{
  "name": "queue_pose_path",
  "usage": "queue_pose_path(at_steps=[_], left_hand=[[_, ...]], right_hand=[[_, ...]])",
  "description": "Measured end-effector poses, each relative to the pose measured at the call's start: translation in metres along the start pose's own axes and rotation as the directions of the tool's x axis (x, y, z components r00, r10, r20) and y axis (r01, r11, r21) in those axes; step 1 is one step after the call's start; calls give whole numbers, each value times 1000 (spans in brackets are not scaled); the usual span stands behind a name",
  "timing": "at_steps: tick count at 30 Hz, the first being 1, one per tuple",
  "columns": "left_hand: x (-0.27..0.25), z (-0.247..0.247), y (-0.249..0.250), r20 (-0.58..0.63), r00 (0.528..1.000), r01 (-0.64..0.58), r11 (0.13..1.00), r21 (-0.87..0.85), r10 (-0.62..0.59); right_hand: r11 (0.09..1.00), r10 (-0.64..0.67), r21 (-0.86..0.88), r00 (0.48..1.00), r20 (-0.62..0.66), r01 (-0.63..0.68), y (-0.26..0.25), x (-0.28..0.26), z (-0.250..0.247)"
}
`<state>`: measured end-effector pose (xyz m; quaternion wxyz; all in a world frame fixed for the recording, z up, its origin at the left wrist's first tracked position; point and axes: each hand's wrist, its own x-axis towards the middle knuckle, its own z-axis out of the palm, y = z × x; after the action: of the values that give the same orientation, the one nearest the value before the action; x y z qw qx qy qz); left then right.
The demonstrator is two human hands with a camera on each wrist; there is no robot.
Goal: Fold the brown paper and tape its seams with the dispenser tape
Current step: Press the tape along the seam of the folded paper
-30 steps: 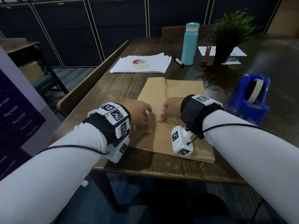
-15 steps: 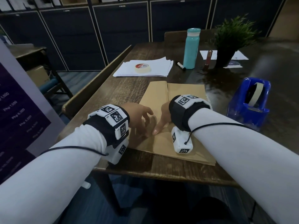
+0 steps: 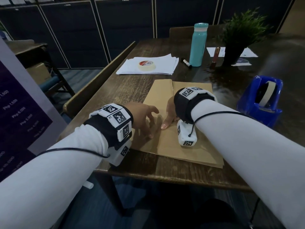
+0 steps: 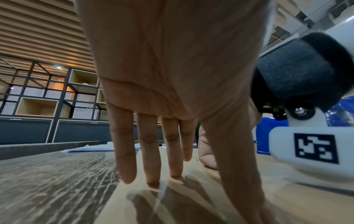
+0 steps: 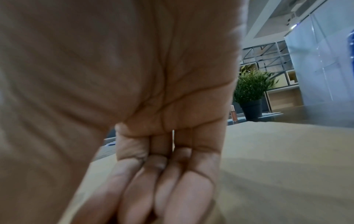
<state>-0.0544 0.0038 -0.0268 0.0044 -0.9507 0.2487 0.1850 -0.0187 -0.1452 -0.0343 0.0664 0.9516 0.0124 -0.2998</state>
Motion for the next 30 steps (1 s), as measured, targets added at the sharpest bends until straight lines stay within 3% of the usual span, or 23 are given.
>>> queue_pose_path(at_steps=[14,17,22,25,27,30], left_hand=[[-1,0,1,-7,1000,-4,999,39,4],[-2,0,0,-8,1000,-3,999,43,4],[0,0,0,-3,1000,-3,1000,28,3],[-1,1,-1,-1,1000,-4,1000,15,4],[-3,1,-2,-1,1000,-5,1000,3,5],[-4,1,-6,13,1000,-14,1000,-16,14]], right_hand=[[998,-36,47,999,21,35,14,24,6],[1000,3,-9,996,-90,-4,15,25,9],[999,28,-20,999,17,-27,12,25,2],[1000,23,20,1000,-1,-23,14,21,2],[997,15,79,1000,12,-16,14,19,7],[965,27,254,989,145,-64,10,6,10]])
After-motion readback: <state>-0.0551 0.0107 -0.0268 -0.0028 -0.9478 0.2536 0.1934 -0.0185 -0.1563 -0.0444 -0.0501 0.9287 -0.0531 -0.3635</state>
